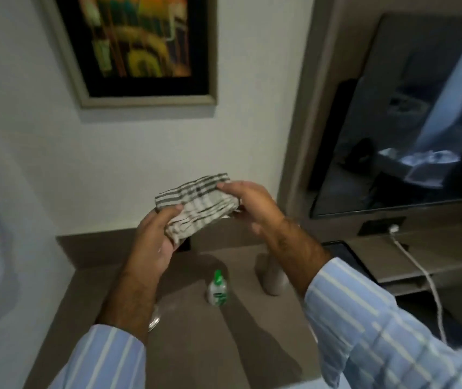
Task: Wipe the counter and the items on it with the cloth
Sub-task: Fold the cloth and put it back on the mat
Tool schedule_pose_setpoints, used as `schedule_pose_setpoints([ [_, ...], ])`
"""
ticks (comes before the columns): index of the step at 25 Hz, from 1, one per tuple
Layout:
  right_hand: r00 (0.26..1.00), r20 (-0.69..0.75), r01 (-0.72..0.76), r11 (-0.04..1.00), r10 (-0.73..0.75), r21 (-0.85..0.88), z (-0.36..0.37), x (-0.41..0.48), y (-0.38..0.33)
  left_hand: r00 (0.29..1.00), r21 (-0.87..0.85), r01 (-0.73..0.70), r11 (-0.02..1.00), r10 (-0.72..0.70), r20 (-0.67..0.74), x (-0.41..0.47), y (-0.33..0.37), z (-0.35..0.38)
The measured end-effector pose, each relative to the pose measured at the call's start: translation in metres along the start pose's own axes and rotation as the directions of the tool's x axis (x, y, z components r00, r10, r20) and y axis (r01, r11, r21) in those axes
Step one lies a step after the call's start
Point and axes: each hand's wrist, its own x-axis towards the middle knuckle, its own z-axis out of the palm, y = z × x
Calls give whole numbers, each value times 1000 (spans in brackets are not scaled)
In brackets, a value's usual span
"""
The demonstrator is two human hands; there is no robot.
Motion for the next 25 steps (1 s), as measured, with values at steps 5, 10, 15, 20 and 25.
schedule_pose_setpoints([
  [5,911,-362,127,968,-201,-217,-164,-26,-66,947,293,-111,950,12,321,6,-36,167],
  [10,833,-535,-12,961,-142,-275,-330,-25,-31,932,449,-164,878,-12,363,13,-167,291],
  [15,858,-470,-340,915,207,-217,-463,29,97,974,685,9,728,-163,160,63,-335,308],
  [20,771,-512,-570,769,379,-290,-519,100,262,944,851,234,470,-321,-82,124,-477,254],
  [25,868,-333,-497,662,369,-561,-523,127,346,944,933,222,283,-301,-134,145,-538,223],
])
